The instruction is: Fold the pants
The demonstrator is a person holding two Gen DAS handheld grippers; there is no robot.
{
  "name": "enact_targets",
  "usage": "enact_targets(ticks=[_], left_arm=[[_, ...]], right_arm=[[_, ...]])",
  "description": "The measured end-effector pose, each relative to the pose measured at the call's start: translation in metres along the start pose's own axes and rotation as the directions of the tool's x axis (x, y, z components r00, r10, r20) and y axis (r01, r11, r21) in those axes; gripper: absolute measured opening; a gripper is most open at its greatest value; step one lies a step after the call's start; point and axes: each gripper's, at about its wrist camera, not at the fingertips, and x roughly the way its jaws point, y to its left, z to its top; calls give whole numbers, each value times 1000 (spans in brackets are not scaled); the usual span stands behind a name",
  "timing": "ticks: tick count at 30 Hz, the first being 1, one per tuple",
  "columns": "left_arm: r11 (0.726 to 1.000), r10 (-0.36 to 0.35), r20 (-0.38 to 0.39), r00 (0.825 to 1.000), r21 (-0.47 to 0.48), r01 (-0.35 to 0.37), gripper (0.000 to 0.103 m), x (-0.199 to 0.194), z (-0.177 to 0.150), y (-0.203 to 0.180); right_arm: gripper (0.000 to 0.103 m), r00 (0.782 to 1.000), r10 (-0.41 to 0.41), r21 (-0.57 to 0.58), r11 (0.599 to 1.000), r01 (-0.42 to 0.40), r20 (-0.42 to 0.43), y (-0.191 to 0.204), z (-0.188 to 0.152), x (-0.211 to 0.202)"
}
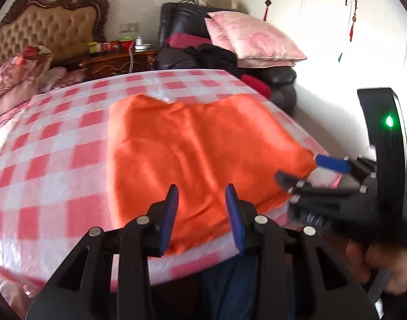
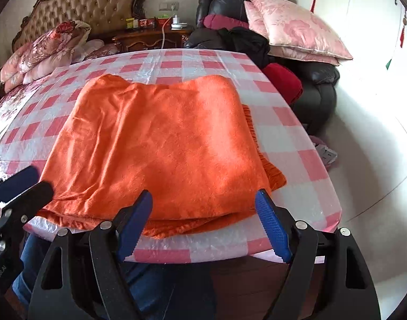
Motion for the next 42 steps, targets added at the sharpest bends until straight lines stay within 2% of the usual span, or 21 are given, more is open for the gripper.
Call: enact_targets(ticks=[5,8,17,24,25,28,33,35,38,42], left_arm=[[999,-43,-80,996,-19,42,37,41,6,-9],[999,-17,-136,991,-42,11,36,57,-4,-1],[988,70,-134,988,-127,-87,36,40,-17,40],[959,162,-153,975,-207,-192,37,23,-18,71],[959,168,-139,976,-205,-194,43,18,-14,70],[964,171,-71,983,-193,-182,68,-10,-4,60],[974,108,-29,994,-196,-112,85,-43,9,41],[976,125,-24,992,-177,-127,94,-54,11,29],[975,122,-17,992,-186,-123,101,-68,14,19],[979,143,-4,990,-146,-142,101,-82,18,3]], right_arm=[[76,1000,-22,18,1000,23,-6,-9,4,9],[76,999,-31,15,999,31,-24,-12,2,20],[78,999,-2,44,999,3,-38,-23,-5,31],[79,999,-15,74,997,19,-47,-33,-6,25],[79,999,-25,81,996,29,-47,-35,-6,19],[79,999,-42,83,996,44,-25,-39,-6,-1],[80,999,-50,111,993,48,10,-45,-8,-42],[80,999,-48,112,993,46,17,-43,-10,-56],[80,999,-40,111,993,37,29,-41,-12,-75],[82,997,-56,109,993,49,57,-42,-13,-94]])
